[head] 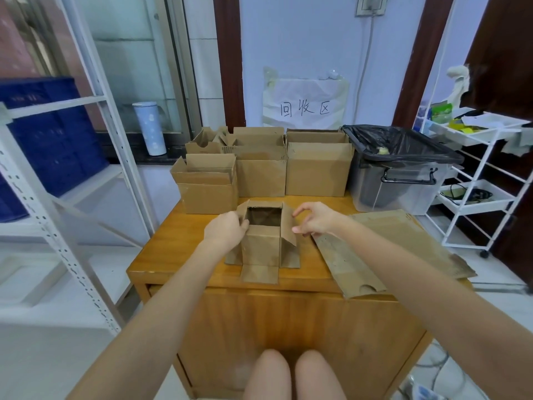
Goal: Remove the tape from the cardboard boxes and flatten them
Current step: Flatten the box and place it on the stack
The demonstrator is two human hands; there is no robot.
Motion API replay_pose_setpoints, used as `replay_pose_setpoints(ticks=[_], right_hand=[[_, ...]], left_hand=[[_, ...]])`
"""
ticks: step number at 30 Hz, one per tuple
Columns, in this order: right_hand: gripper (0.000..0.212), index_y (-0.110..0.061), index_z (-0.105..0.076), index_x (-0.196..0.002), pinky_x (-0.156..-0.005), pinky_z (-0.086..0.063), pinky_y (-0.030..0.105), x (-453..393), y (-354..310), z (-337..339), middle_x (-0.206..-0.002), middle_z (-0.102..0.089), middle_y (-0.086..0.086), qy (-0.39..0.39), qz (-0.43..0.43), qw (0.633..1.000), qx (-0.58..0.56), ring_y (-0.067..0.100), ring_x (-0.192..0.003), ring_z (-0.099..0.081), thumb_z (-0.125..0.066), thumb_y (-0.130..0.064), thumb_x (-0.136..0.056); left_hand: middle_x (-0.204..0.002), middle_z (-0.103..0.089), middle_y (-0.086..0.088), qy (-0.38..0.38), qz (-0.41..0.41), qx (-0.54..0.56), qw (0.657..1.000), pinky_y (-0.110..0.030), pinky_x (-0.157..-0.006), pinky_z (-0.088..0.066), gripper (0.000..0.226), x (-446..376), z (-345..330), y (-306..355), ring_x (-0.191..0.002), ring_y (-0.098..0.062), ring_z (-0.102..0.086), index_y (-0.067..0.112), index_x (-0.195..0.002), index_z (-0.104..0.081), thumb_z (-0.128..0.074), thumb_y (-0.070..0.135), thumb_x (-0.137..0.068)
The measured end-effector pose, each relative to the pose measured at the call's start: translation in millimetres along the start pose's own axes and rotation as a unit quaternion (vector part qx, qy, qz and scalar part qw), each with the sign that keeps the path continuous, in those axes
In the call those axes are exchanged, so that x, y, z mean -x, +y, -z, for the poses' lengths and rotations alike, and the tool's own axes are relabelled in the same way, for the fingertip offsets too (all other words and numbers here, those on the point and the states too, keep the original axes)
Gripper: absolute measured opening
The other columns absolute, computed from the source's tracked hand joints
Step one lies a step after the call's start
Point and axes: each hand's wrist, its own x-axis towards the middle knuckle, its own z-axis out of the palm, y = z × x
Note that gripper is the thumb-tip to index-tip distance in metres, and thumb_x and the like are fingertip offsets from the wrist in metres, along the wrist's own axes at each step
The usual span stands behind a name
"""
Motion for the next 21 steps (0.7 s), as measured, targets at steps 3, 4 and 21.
replay_pose_setpoints(ticks=[3,4,21], right_hand=[[0.039,-0.021,-0.053,-0.117,-0.069,-0.054,0.029,-4.0,5.1,-8.3,-0.093,-0.067,0.005,0.010,0.007,1.000,0.001,0.013,-0.076,-0.063,-0.073,-0.021,-0.084],[0.040,-0.020,-0.053,-0.119,-0.072,-0.055,0.031,-4.3,6.1,-10.0,-0.095,-0.066,0.006,0.012,0.011,1.000,0.001,0.015,-0.078,-0.063,-0.073,-0.021,-0.084],[0.072,-0.020,-0.038,-0.142,-0.108,-0.035,0.038,5.8,-62.9,-4.8,-0.140,-0.037,-0.002,-0.165,0.103,0.962,0.190,0.019,-0.131,-0.038,-0.040,-0.068,-0.088]], left_hand=[[-0.110,-0.066,-0.009,0.000,-0.004,0.004,1.000,-0.028,-0.069,-0.046,0.036,0.6,0.2,0.8,-0.097,-0.023,-0.061,0.009,-0.124,-0.058,-0.041,0.032,-0.102],[-0.110,-0.065,-0.009,-0.001,-0.006,0.005,1.000,-0.028,-0.070,-0.046,0.036,0.6,0.5,0.8,-0.097,-0.023,-0.061,0.010,-0.124,-0.058,-0.041,0.032,-0.102],[-0.122,-0.057,-0.005,0.012,-0.053,-0.214,0.975,-0.034,-0.090,-0.039,0.035,-27.3,23.5,-11.8,-0.115,-0.026,-0.044,0.039,-0.135,-0.051,-0.042,0.033,-0.102]])
